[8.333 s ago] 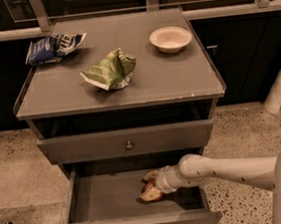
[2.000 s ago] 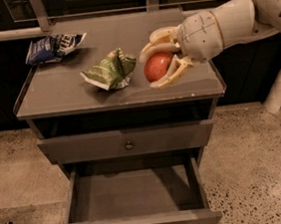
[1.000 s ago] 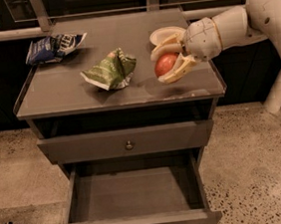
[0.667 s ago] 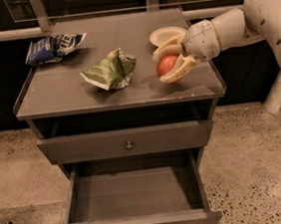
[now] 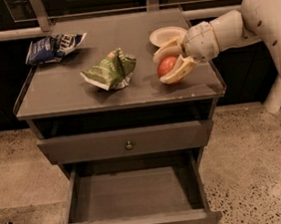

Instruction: Pick apple from middle drawer and place on counter

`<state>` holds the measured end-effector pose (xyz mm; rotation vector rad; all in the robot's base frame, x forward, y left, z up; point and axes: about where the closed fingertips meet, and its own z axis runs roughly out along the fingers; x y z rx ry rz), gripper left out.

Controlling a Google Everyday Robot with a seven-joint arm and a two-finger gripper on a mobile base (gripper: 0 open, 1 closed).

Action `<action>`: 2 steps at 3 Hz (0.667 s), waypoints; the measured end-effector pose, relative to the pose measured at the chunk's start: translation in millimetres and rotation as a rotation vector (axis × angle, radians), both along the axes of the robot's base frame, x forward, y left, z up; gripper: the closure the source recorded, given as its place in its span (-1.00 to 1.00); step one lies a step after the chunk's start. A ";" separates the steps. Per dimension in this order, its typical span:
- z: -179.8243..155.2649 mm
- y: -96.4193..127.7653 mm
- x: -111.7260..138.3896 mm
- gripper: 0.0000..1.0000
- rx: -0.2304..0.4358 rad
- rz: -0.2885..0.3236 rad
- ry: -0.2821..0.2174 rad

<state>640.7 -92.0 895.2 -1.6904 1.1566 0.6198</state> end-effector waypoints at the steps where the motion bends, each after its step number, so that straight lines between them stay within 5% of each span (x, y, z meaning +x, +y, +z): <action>1: 0.0 0.0 0.0 0.18 0.000 0.000 0.000; 2: 0.0 0.1 0.0 -0.28 0.000 0.000 0.000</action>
Offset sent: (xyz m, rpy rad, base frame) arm 0.0000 0.0000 0.0000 0.0000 0.0000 0.0000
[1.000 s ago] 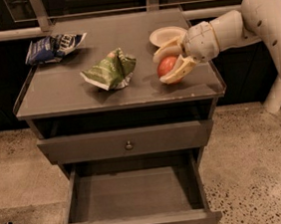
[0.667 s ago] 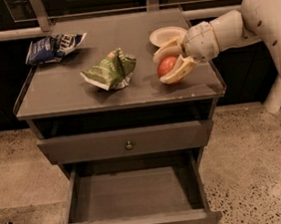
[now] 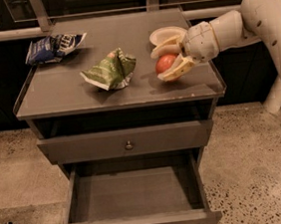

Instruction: Pick apple from middle drawer and place on counter

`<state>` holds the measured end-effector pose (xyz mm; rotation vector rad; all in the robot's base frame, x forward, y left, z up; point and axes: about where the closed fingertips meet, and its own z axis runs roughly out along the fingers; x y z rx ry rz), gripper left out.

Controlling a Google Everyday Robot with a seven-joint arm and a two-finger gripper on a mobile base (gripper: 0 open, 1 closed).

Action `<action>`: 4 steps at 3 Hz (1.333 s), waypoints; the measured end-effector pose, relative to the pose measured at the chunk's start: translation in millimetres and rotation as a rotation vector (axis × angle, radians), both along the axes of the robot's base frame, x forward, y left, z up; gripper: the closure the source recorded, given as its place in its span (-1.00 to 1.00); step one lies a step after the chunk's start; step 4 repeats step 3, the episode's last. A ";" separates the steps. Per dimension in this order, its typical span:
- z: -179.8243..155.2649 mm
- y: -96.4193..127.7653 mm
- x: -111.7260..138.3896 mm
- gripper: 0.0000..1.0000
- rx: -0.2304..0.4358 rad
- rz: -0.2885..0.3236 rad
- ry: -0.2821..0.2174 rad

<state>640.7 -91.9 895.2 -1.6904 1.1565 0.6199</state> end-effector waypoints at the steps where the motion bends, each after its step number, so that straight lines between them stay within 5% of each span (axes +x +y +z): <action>1: 0.0 0.0 0.0 -0.75 0.000 0.000 0.000; 2: 0.0 0.2 0.1 -1.00 0.000 0.000 0.000; 4: -0.1 0.2 0.1 -1.00 0.000 0.000 0.000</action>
Offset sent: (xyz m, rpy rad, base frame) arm 0.0000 0.0000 0.0000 0.0000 0.0000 0.0000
